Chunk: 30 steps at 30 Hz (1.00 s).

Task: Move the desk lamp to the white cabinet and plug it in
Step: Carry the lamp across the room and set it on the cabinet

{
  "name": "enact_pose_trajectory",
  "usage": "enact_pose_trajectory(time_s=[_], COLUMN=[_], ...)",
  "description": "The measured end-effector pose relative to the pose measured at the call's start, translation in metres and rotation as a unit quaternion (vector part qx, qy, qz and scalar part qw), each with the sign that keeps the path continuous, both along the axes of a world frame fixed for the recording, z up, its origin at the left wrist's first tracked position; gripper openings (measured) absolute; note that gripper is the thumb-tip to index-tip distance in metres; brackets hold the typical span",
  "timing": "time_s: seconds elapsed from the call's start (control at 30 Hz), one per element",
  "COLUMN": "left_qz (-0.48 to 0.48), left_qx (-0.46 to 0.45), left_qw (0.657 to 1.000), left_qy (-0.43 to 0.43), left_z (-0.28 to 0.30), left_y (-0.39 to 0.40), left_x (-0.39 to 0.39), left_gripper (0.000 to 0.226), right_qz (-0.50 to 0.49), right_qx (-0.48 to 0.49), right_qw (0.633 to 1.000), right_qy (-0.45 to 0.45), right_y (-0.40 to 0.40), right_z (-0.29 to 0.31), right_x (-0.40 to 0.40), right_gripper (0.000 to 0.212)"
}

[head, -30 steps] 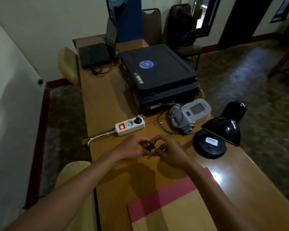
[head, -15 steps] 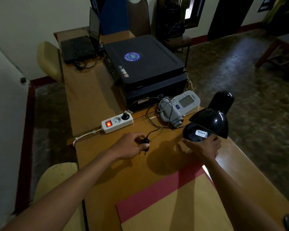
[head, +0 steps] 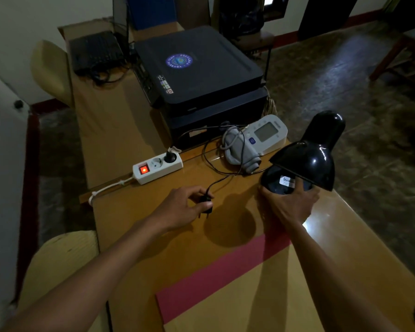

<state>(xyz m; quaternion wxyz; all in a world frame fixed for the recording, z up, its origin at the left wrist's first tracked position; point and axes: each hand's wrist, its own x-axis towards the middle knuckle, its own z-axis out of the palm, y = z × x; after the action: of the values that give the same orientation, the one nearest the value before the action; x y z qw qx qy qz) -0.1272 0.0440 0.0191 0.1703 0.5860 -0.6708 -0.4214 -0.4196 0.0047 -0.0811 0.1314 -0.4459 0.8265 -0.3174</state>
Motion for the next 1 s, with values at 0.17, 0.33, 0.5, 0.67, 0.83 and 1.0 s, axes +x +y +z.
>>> enact_pose_trajectory(time_s=[0.17,0.33,0.5,0.67,0.83,1.0], left_qz=[0.0,-0.003,-0.002,0.043,0.109,0.176], left_qx=[-0.014,-0.035,-0.065,-0.118,-0.147,-0.197], left_qw=[1.0,0.999,0.998,0.992,0.983,0.964], left_qy=[0.006,0.007,0.003,-0.007,0.0,0.007], left_z=[0.016,0.031,0.063,0.11,0.159,0.213], left_y=[-0.001,0.0,0.022,0.075,0.138,0.223], left_x=[0.0,0.001,0.016,0.063,0.119,0.176], left_gripper=[0.018,0.018,0.015,0.015,0.016,0.018], right_qz=[0.0,0.018,0.061,0.144,0.227,0.321], right_qx=[0.014,0.012,0.001,-0.017,-0.032,-0.044], right_qw=[1.0,1.0,0.998,0.989,0.973,0.946], right_qy=[-0.012,-0.009,-0.005,0.007,0.017,0.009], right_y=[0.0,0.009,0.03,0.058,0.098,0.147], right_z=[0.013,0.026,0.058,0.103,0.15,0.197], right_x=[0.001,0.01,0.034,0.083,0.146,0.211], right_gripper=[0.101,0.106,0.105,0.104,0.105,0.112])
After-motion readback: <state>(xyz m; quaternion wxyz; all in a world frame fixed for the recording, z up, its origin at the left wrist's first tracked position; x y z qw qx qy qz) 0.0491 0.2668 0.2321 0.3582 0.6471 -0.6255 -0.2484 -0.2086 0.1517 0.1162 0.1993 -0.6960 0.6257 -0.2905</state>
